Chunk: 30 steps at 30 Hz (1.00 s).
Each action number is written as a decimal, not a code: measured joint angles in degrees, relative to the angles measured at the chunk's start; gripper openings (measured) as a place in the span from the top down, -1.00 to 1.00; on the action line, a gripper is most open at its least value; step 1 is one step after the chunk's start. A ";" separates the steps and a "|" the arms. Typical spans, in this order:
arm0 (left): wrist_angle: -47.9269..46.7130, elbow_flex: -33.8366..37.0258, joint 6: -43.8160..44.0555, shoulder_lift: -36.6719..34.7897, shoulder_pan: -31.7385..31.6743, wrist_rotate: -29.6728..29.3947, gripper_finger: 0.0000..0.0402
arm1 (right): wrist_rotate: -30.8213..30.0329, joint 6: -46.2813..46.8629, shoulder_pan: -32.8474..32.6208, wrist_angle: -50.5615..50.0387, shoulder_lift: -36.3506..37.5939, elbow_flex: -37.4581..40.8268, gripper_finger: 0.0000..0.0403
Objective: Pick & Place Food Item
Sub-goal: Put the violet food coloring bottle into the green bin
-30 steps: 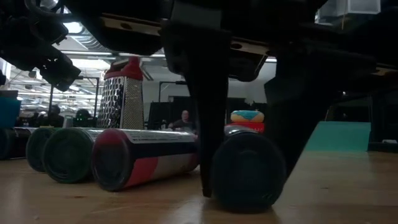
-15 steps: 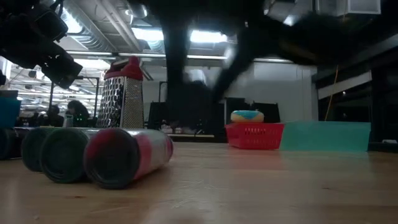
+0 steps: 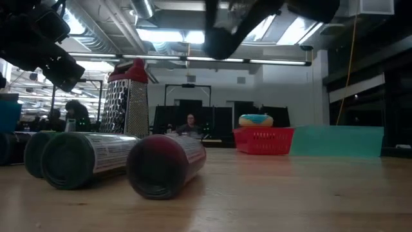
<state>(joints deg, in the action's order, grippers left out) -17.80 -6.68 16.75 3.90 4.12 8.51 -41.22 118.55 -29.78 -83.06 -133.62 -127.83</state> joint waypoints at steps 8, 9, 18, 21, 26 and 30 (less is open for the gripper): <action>-0.08 0.00 0.00 0.00 0.02 0.07 -0.01 | -3.38 -0.34 4.25 -6.98 3.20 0.52 0.48; -0.24 0.00 0.00 0.00 0.02 0.08 -0.01 | -4.64 -0.80 4.76 -6.96 3.70 0.48 0.49; -0.50 0.00 -0.44 0.00 0.00 0.66 -0.01 | -24.84 -15.38 4.92 4.24 10.30 0.50 0.50; -0.50 0.00 -0.46 0.00 0.01 0.66 -0.01 | -30.26 -24.56 2.92 11.33 12.72 0.52 0.50; -0.46 0.00 -0.44 0.00 0.00 0.62 -0.01 | -33.16 -41.17 -0.04 24.63 14.82 0.50 0.50; -0.44 0.00 -0.44 0.00 0.02 0.23 -0.01 | -31.32 -58.15 -1.02 40.58 14.71 0.50 0.49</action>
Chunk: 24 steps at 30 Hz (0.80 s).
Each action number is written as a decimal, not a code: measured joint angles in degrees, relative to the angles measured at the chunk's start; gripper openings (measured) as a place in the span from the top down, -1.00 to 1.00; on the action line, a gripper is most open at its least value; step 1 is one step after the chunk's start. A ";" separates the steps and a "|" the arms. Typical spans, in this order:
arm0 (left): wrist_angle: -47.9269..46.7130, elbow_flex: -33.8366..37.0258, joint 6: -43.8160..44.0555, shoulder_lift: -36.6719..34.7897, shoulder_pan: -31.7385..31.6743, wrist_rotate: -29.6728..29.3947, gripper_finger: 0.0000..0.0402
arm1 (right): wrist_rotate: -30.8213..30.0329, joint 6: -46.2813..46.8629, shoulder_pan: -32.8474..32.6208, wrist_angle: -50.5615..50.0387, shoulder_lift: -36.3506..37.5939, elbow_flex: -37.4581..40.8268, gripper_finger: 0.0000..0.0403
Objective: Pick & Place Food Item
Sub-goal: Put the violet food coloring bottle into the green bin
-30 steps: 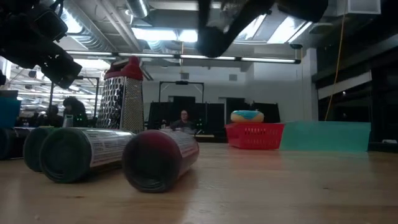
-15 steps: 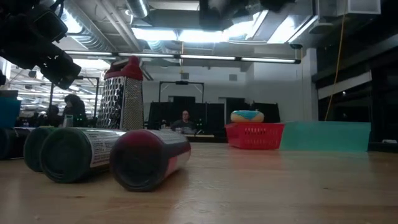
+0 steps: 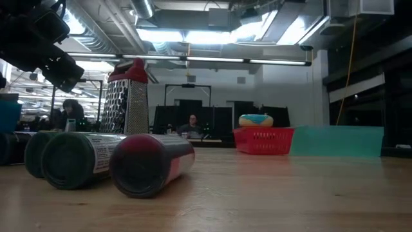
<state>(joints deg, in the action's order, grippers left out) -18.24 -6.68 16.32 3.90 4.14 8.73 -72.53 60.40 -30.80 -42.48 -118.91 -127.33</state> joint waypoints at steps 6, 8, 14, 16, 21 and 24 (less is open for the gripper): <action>0.02 0.00 0.00 0.00 0.00 -0.04 -0.01 | 9.51 -24.40 1.78 22.27 -0.55 0.00 0.49; 0.00 0.00 0.00 0.00 -0.01 -0.04 -0.01 | 13.54 -31.00 2.64 28.53 -0.50 0.00 0.49; -0.55 0.00 -0.13 0.00 0.00 0.26 -0.01 | 30.41 -52.72 3.80 47.52 -2.47 0.00 0.49; -1.12 0.00 -0.15 0.00 -0.01 0.26 -0.01 | 32.95 -57.83 3.75 52.09 -3.49 0.00 0.49; -1.38 0.00 0.11 0.00 0.00 0.33 -0.01 | 36.28 -61.33 3.79 55.15 -5.77 0.00 0.45; -1.44 0.00 0.31 0.00 -0.02 0.42 -0.01 | 38.99 -61.66 3.82 58.35 -8.08 0.00 0.43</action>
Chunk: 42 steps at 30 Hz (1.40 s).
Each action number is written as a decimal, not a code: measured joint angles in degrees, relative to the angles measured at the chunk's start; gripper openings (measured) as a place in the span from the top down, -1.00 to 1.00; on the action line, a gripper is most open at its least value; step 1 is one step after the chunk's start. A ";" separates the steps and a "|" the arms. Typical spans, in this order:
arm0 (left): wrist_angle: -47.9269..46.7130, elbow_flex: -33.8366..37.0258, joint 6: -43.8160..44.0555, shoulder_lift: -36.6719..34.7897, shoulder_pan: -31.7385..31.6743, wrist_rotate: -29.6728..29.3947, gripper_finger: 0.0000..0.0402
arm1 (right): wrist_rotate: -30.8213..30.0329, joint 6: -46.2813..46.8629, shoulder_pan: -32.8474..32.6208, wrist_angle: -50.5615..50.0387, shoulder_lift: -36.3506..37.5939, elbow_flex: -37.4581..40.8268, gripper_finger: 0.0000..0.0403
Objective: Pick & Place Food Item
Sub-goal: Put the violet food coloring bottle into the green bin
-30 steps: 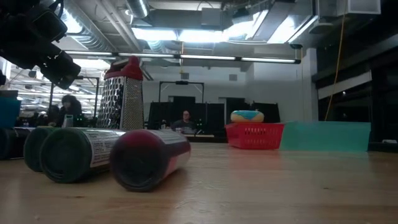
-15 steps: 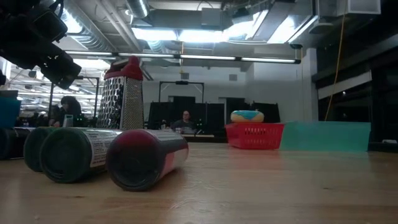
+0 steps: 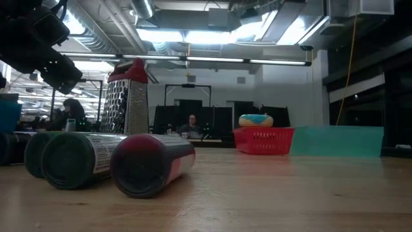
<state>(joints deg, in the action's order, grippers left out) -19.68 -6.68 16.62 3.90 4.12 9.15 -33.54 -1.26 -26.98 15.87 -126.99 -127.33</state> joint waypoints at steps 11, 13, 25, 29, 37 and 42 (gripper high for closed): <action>0.01 0.00 -0.20 0.00 0.01 -0.02 -0.01 | 1.36 -5.04 -0.50 5.84 -4.82 0.02 0.41; 0.00 0.00 -0.06 0.00 0.02 -0.02 -0.01 | 1.50 -5.83 -0.60 2.98 -3.93 0.02 0.41; -1.13 0.09 0.99 0.01 0.01 0.02 -0.01 | -1.81 -5.56 -1.07 -8.50 1.83 -0.03 0.39; -1.11 0.09 1.25 0.02 0.02 0.02 -0.01 | -1.57 -7.12 -1.31 -9.72 2.34 -0.04 0.39; -1.11 0.11 1.66 0.02 0.02 -0.48 -0.01 | 17.87 -11.12 -1.07 -7.62 6.52 -0.11 0.39; -1.02 0.13 0.92 0.01 0.01 -0.66 -0.01 | 25.32 -16.83 -1.76 -10.78 6.31 -0.02 0.39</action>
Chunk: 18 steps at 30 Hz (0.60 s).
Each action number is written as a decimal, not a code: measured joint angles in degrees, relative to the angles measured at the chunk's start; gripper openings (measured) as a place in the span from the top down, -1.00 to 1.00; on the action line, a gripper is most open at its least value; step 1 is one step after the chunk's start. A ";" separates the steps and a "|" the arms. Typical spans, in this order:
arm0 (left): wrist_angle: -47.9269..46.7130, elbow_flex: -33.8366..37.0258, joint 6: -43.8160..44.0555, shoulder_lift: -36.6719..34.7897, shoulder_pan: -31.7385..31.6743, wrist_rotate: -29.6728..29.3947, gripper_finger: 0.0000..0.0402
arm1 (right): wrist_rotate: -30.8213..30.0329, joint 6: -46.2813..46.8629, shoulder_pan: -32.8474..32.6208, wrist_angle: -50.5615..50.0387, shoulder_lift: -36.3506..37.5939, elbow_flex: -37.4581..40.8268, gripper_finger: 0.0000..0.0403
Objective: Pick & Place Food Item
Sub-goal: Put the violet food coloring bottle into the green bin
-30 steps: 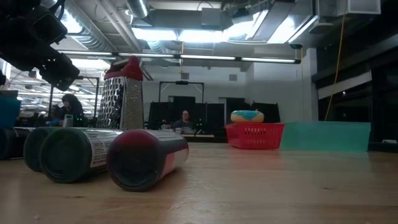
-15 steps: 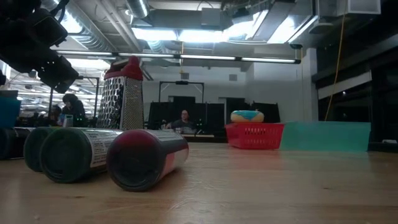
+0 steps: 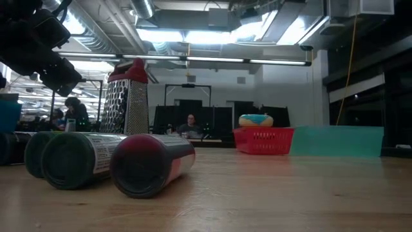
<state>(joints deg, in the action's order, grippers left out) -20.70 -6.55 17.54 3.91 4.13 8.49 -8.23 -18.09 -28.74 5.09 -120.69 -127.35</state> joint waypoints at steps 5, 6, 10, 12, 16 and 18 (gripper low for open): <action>0.12 0.00 0.71 0.01 -0.01 -0.16 -0.01 | -8.44 7.02 1.87 -6.20 0.05 0.02 0.39; 0.12 0.00 0.76 0.01 0.01 -0.27 -0.01 | -8.95 9.05 2.59 -8.46 0.05 0.04 0.39; 0.13 0.02 0.74 0.01 0.01 -0.52 -0.01 | -10.01 15.19 5.24 -14.28 -0.04 0.04 0.41; 0.13 0.02 0.76 0.01 0.01 -0.52 -0.01 | -11.05 16.96 6.59 -15.65 -0.04 0.04 0.40; 0.14 0.02 0.69 0.01 0.01 -0.50 -0.01 | -13.60 18.85 9.89 -19.64 -0.04 0.04 0.37; 0.14 0.02 0.42 0.01 -0.01 -0.49 -0.01 | -11.18 19.10 11.54 -20.47 -0.04 0.04 0.36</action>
<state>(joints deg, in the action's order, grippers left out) -20.56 -6.52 17.96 3.92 4.12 8.00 -19.41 1.01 -17.20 -15.38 -120.73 -127.31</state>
